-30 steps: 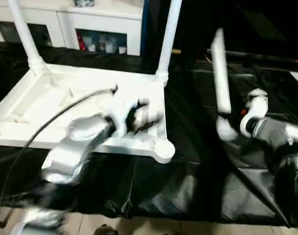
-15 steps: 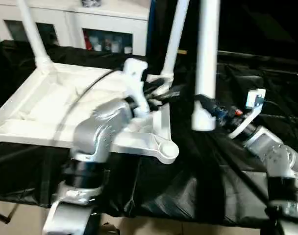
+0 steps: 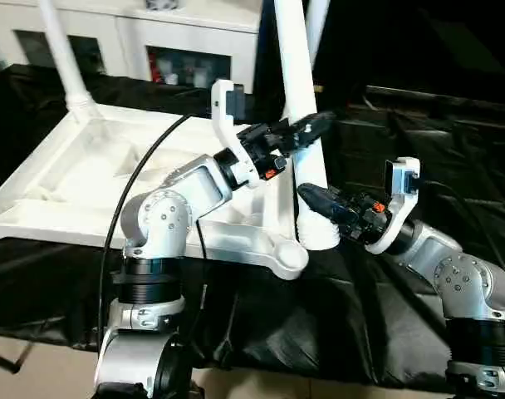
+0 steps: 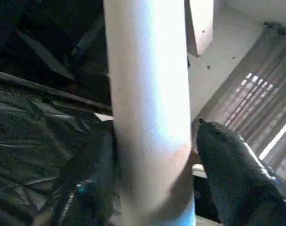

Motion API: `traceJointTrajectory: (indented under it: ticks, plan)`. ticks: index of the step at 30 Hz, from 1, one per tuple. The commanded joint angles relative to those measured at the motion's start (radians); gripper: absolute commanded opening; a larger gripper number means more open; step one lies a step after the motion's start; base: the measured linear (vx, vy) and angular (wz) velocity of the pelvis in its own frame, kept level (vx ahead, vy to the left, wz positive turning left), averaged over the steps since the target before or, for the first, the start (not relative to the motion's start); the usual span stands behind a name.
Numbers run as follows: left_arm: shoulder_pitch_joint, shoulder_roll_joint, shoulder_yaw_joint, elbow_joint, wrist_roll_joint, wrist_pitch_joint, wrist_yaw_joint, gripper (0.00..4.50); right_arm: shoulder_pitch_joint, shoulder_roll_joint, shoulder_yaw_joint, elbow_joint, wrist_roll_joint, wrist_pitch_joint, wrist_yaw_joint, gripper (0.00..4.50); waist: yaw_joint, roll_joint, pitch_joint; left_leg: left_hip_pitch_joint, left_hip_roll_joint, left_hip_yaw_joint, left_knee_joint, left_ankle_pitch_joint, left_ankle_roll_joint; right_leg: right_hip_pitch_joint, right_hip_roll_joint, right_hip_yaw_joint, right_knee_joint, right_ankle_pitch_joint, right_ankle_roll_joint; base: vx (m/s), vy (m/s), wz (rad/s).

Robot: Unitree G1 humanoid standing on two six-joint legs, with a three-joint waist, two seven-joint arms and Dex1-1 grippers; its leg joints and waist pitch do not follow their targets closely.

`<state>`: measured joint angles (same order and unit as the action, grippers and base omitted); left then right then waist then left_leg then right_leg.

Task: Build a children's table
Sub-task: Pick table leg

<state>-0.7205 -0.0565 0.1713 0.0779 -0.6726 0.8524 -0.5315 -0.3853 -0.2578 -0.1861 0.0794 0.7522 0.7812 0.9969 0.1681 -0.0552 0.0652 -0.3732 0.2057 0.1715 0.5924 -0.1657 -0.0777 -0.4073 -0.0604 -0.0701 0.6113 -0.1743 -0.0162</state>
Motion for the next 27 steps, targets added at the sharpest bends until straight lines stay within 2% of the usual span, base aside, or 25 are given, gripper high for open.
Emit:
traceJointTrajectory:
  ticks: [1, 3, 5, 12, 15, 16, 17, 20, 22, 24, 27]
  plan:
    - [-0.026, -0.006, -0.002, 0.002, -0.009, 0.016, 0.007, 2.56, 0.009, -0.010, 0.007, -0.028, 0.010, 0.013, -0.006, 1.88, 0.002, -0.004, -0.075, 0.011, 0.023, -0.005, -0.065, -0.162, 0.008, 0.054, -0.079, 0.043, -0.080, -0.254, -0.129, 0.000, 0.000, 0.00]
    - [-0.025, -0.004, -0.001, 0.000, -0.020, 0.022, 0.004, 2.45, 0.010, -0.013, 0.012, -0.032, 0.015, 0.017, -0.010, 1.88, 0.004, -0.004, -0.075, 0.010, 0.023, -0.006, -0.066, -0.156, 0.005, 0.056, -0.079, 0.042, -0.079, -0.253, -0.128, 0.000, 0.000, 0.00]
    - [-0.024, 0.000, -0.002, -0.001, -0.031, 0.023, 0.011, 2.12, 0.011, -0.018, 0.018, -0.037, 0.018, 0.021, -0.013, 1.88, 0.004, -0.004, -0.074, 0.011, 0.023, -0.006, -0.067, -0.165, 0.001, 0.055, -0.080, 0.042, -0.080, -0.265, -0.124, 0.000, 0.000, 0.00]
    - [-0.025, 0.002, 0.002, 0.003, -0.033, 0.012, 0.015, 1.89, 0.011, -0.024, 0.027, -0.040, 0.007, 0.017, -0.016, 1.88, 0.004, -0.005, -0.071, 0.011, 0.022, -0.006, -0.069, -0.187, -0.007, 0.054, -0.081, 0.042, -0.089, -0.329, -0.094, 0.000, 0.000, 0.00]
    - [-0.029, 0.011, -0.012, 0.002, -0.007, -0.010, 0.020, 1.88, 0.000, -0.026, 0.052, -0.030, -0.042, -0.024, -0.048, 1.88, 0.003, -0.002, -0.072, 0.011, 0.024, -0.007, -0.069, -0.185, -0.012, 0.053, -0.081, 0.042, -0.088, -0.320, -0.091, 0.000, 0.000, 0.00]
    - [-0.030, 0.013, -0.014, 0.001, -0.004, -0.012, 0.020, 1.88, -0.002, -0.027, 0.056, -0.028, -0.051, -0.030, -0.051, 2.23, 0.003, -0.003, -0.072, 0.011, 0.023, -0.008, -0.069, -0.183, -0.012, 0.053, -0.081, 0.042, -0.087, -0.316, -0.091, 0.000, 0.000, 0.00]
    - [-0.029, 0.027, -0.041, -0.006, 0.027, -0.038, 0.023, 1.88, -0.009, -0.030, 0.084, -0.026, -0.098, -0.062, -0.072, 2.44, 0.003, 0.000, -0.073, 0.011, 0.024, -0.008, -0.069, -0.184, -0.013, 0.052, -0.082, 0.043, -0.087, -0.310, -0.092, 0.000, 0.000, 0.00]
    - [-0.030, 0.035, -0.068, -0.014, 0.059, -0.066, 0.032, 1.88, -0.017, -0.026, 0.116, -0.036, -0.140, -0.084, -0.098, 2.66, 0.000, -0.002, -0.073, 0.011, 0.024, -0.009, -0.072, -0.182, -0.023, 0.053, -0.081, 0.044, -0.087, -0.309, -0.078, 0.000, 0.000, 0.00]
    - [-0.039, 0.045, -0.108, -0.016, 0.131, -0.122, 0.064, 1.86, -0.044, 0.011, 0.158, -0.038, -0.220, -0.127, -0.197, 2.98, -0.001, -0.002, -0.073, 0.011, 0.025, -0.009, -0.072, -0.181, -0.026, 0.052, -0.081, 0.044, -0.084, -0.300, -0.080, 0.000, 0.000, 0.00]
    - [-0.047, 0.053, -0.143, -0.014, 0.203, -0.172, 0.105, 1.86, -0.081, 0.055, 0.190, -0.010, -0.280, -0.136, -0.306, 3.01, -0.010, -0.005, -0.074, 0.010, 0.024, -0.010, -0.073, -0.171, -0.035, 0.053, -0.080, 0.044, -0.081, -0.289, -0.074, 0.000, 0.000, 0.00]
    - [-0.057, 0.051, -0.159, -0.013, 0.249, -0.195, 0.155, 1.86, -0.108, 0.088, 0.219, 0.025, -0.337, -0.162, -0.381, 3.01, -0.014, -0.002, -0.074, 0.012, 0.024, -0.009, -0.074, -0.178, -0.044, 0.050, -0.081, 0.045, -0.078, -0.283, -0.083, 0.000, 0.000, 0.00]
